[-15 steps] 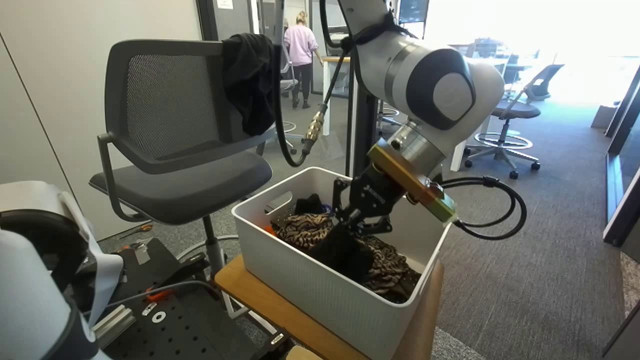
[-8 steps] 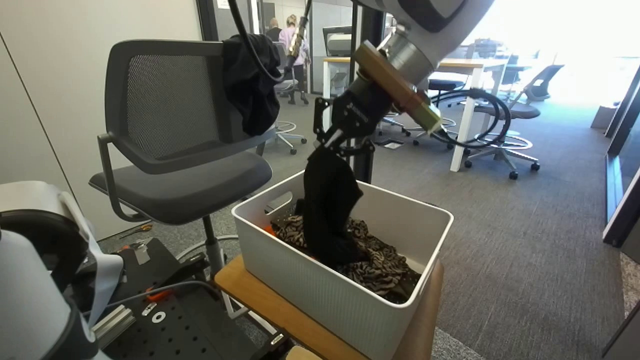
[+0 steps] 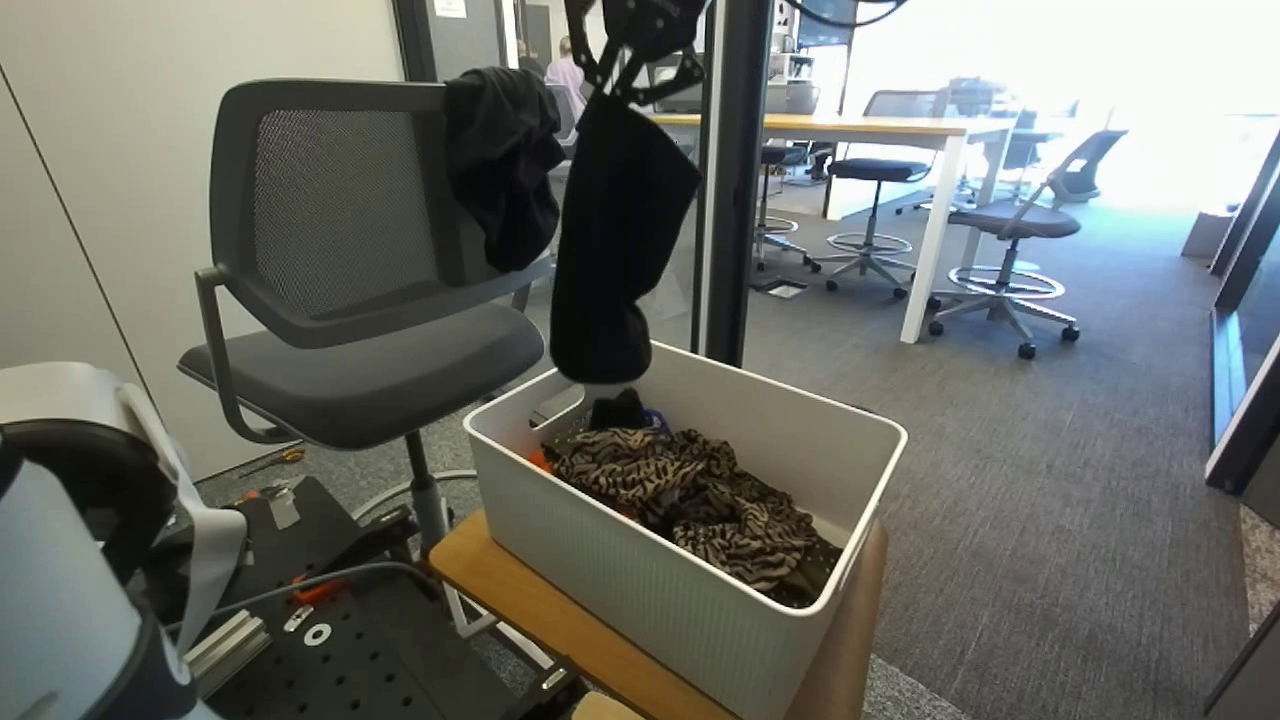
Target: Put the black cloth on the head rest
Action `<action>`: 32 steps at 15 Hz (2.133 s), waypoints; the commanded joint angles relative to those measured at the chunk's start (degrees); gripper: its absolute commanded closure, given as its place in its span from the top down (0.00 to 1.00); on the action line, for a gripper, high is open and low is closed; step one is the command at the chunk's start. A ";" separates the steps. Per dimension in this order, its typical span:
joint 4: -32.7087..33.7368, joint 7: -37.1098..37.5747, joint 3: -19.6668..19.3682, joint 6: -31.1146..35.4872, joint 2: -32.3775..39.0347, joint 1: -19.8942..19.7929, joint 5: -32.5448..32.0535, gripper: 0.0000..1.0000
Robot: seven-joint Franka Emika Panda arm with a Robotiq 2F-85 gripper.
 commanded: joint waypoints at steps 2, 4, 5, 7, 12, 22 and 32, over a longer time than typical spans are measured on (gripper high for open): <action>9.09 6.43 2.04 -4.34 -2.93 5.30 -0.46 0.05; 13.17 9.48 3.99 -6.30 -3.20 7.84 -1.69 0.05; 15.14 11.14 5.23 -7.27 -3.36 9.17 -2.43 0.05; 18.97 13.72 7.59 -9.17 -2.57 11.67 -3.76 0.05; 28.82 17.61 13.57 -13.80 2.36 17.49 -6.62 0.05; 44.11 16.25 23.02 -21.98 18.10 26.39 -11.57 0.06; 64.56 15.97 26.65 -34.64 35.40 37.61 -20.95 0.06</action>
